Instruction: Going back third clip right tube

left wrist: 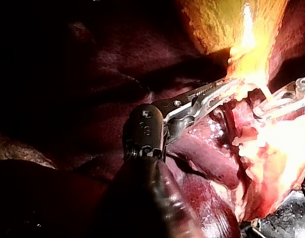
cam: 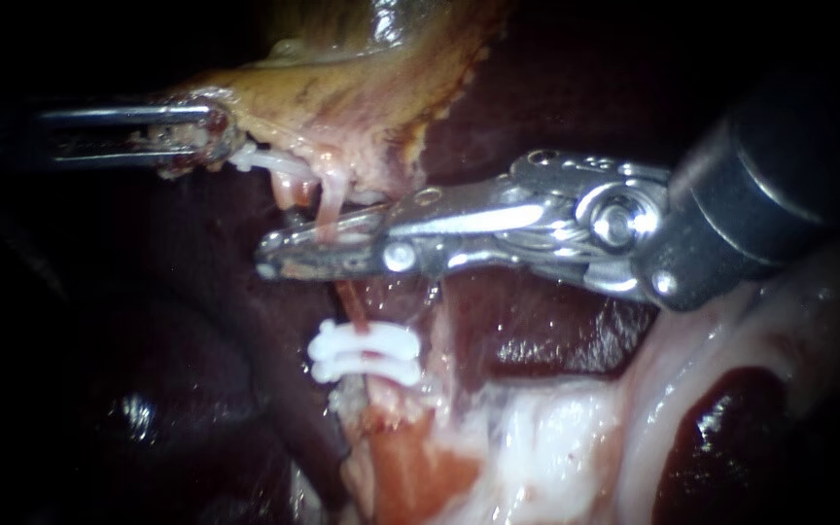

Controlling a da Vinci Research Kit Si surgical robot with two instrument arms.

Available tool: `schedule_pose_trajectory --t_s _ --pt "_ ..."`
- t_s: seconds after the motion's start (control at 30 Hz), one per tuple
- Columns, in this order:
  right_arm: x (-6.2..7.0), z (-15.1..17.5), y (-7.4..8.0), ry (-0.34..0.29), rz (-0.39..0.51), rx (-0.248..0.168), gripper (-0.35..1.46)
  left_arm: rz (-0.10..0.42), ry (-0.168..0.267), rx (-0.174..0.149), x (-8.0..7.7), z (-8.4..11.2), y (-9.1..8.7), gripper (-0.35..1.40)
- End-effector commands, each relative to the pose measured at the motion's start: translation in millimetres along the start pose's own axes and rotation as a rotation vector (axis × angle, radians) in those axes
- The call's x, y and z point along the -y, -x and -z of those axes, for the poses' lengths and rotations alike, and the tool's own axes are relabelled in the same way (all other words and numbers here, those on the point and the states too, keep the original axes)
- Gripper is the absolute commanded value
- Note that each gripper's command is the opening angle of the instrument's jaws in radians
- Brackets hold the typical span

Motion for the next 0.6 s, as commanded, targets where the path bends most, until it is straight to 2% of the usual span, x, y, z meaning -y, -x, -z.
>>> schedule_pose_trajectory --t_s 0.03,0.07,0.2,0.27,0.4,0.6 --pt "-0.1 0.0 0.1 -0.004 -0.007 0.003 -0.35 0.0 0.0 0.0 0.0 0.0 0.0 -0.35" --pt "-0.2 -0.1 0.3 -0.012 -0.006 0.008 -0.29 0.0 0.0 0.0 0.0 0.0 0.0 -0.35" --pt "-1.1 -0.7 1.8 -0.026 0.005 0.02 0.2 0.0 0.0 0.0 0.0 0.0 0.0 -0.35" --pt "-1.8 -1.2 2.5 -0.027 0.011 0.023 0.32 0.0 0.0 0.0 0.0 0.0 0.0 -0.35" --pt "-3.9 -1.9 4.1 -0.024 0.029 0.026 0.41 0.0 0.0 0.0 0.0 0.0 0.0 -0.35" --pt "-6.7 -1.8 4.8 0.013 0.034 0.005 0.46 0.0 0.0 0.0 0.0 0.0 0.0 -0.35"
